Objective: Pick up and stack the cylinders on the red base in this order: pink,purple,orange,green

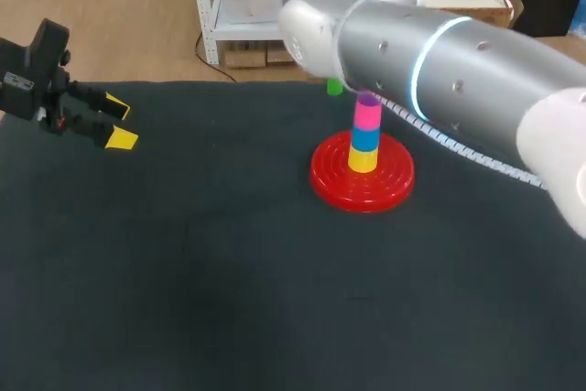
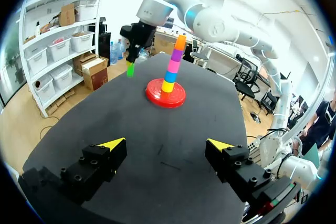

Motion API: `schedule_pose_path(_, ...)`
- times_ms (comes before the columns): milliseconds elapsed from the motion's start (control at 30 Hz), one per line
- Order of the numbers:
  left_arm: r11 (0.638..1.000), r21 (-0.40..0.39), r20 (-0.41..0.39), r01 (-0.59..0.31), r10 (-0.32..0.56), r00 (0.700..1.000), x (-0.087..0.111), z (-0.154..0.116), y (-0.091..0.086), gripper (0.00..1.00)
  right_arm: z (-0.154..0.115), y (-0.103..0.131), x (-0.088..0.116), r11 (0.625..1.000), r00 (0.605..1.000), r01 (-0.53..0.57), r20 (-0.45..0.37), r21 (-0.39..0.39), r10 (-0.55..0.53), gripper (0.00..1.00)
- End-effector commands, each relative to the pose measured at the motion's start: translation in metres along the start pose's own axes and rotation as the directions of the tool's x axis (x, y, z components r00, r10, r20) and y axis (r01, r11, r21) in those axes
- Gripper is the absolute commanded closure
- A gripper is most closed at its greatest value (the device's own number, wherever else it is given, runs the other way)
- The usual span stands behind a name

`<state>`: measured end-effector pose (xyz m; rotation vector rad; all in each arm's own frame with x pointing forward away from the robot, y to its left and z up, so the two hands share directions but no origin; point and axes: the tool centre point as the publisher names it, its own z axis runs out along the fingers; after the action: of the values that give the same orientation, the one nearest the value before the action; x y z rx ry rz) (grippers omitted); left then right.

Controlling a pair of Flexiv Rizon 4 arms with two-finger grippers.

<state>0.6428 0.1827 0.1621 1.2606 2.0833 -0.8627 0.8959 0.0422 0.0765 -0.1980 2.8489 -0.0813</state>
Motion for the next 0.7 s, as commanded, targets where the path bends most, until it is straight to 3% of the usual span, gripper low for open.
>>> schedule_pose_path(33, 1.0, 0.0, 0.003, -0.002, 0.002, 1.0, 0.001, 0.0, 0.0, 0.0, -0.025, -0.004, -0.007, 1.0, 0.918, 0.002, -0.397, -0.003, -0.003, 1.0)
schedule_pose_path(333, 1.0, 0.0, 0.003, -0.002, 0.002, 1.0, 0.001, 0.0, 0.0, 0.0, -0.078, -0.018, -0.012, 1.0, 0.929, 0.02, -0.37, -0.011, -0.023, 1.0)
schedule_pose_path(700, 1.0, 0.0, 0.003, -0.002, 0.002, 1.0, 0.001, 0.0, 0.0, 0.0, -0.178, -0.056, -0.006, 0.986, 0.94, 0.161, -0.3, -0.033, -0.163, 1.0)
